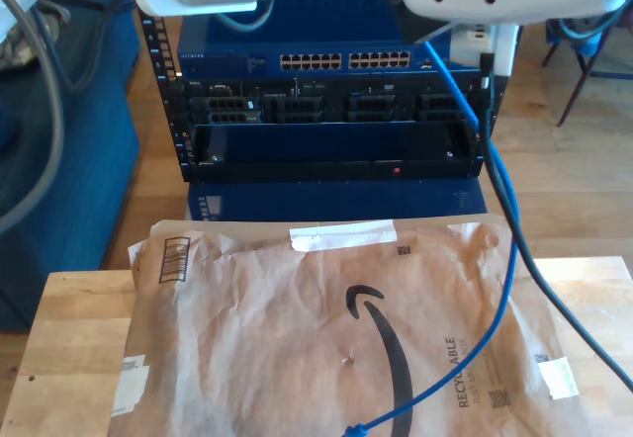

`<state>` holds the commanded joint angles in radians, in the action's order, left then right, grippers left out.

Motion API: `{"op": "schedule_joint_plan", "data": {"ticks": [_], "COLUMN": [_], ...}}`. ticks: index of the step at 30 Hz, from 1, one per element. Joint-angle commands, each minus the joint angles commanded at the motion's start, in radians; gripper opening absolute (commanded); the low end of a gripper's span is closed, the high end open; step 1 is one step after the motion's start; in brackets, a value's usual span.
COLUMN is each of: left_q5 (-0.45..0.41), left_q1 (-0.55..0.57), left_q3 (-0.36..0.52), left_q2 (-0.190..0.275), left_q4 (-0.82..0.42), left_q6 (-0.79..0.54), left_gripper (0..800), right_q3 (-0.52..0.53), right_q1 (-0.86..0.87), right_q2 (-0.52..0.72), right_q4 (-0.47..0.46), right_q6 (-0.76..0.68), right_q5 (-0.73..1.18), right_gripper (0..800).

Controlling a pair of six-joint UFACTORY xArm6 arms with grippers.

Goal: Grab the cable and plug it in

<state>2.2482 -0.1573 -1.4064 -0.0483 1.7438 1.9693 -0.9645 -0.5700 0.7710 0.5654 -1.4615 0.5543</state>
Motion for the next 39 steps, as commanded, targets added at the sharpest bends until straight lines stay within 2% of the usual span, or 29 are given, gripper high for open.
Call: {"op": "schedule_joint_plan", "data": {"ticks": [12, 14, 29, 33, 34, 36, 38, 39], "left_q5": [0.009, 0.009, 0.017, 0.017, 0.018, 0.035, 0.048, 0.048], "left_q1": [0.002, 0.0, 0.012, 0.012, 0.012, 0.012, 0.014, 0.012], "left_q3": [0.0, 0.0, 0.005, 0.005, 0.005, 0.008, 0.014, 0.014], "left_q2": [0.0, 0.0, 0.002, 0.002, 0.002, 0.002, 0.002, 0.002], "left_q4": [-0.002, -0.002, -0.002, -0.002, -0.002, -0.002, 0.002, 0.008], "left_q6": [0.0, 0.0, -0.002, -0.002, -0.002, -0.002, -0.003, -0.002], "left_gripper": [32, 32, 32, 36, 59, 263, 397, 439], "right_q3": [0.0, 0.0, 0.0, 0.0, 0.0, 0.002, 0.002, 0.003], "right_q1": [-0.002, -0.002, -0.002, 0.0, 0.0, 0.0, 0.0, 0.0], "right_q2": [-0.003, -0.005, -0.008, -0.008, -0.008, -0.008, -0.008, -0.008], "right_q4": [0.002, 0.002, 0.003, 0.005, 0.006, 0.029, 0.037, 0.037], "right_q6": [0.0, 0.0, 0.0, 0.0, 0.0, 0.0, 0.0, 0.0], "right_q5": [0.0, -0.002, -0.002, -0.003, -0.005, -0.017, -0.017, -0.017], "right_gripper": [225, 193, 162, 93, 58, 20, 3, 3]}}
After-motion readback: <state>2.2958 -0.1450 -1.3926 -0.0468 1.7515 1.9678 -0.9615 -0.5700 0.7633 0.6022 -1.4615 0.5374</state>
